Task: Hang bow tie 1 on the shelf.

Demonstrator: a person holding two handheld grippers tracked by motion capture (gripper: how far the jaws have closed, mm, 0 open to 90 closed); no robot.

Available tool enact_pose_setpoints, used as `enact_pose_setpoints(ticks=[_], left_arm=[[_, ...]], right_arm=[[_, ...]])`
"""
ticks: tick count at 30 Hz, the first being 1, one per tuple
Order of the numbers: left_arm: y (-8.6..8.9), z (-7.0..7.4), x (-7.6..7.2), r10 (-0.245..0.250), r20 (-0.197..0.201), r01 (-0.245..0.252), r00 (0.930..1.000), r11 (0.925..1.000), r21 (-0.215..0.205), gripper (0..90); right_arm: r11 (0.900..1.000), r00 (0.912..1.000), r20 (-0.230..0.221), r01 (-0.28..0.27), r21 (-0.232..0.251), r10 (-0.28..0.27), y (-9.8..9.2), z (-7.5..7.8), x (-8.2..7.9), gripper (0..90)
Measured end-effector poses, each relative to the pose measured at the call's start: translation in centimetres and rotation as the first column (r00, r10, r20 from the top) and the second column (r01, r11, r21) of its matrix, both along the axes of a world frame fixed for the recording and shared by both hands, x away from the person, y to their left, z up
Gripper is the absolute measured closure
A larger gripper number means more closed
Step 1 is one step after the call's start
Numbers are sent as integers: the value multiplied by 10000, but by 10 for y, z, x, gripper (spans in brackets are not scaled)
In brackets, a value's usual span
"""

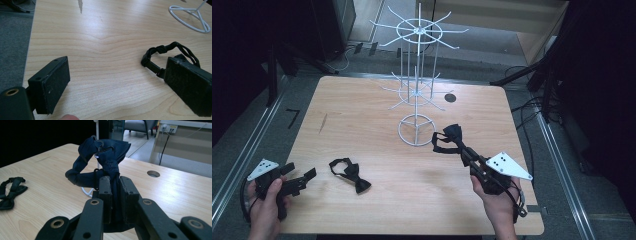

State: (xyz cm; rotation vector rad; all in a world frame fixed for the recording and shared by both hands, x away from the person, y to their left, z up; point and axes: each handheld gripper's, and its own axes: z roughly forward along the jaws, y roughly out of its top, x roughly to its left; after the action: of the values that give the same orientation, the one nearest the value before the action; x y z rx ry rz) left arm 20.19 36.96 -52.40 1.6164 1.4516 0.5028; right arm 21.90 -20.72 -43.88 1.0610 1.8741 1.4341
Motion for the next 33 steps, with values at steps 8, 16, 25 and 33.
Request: enact_pose_setpoints(ticks=[8,16,25,33], left_arm=[[0,0,0,-58,-34,58,10000,10000,22,71],[0,0,0,-57,-30,57,10000,10000,15,71],[0,0,0,-96,-46,96,9999,10000,18,71],[0,0,1,-161,-67,160,9998,9999,-22,71]], right_arm=[[9998,10000,93,-36,200,34,1,4,1,820],[9995,9997,253,-62,299,54,3,13,3,820],[9991,9991,422,-102,420,84,6,22,6,820],[9984,9982,594,-72,557,39,7,27,9,820]])
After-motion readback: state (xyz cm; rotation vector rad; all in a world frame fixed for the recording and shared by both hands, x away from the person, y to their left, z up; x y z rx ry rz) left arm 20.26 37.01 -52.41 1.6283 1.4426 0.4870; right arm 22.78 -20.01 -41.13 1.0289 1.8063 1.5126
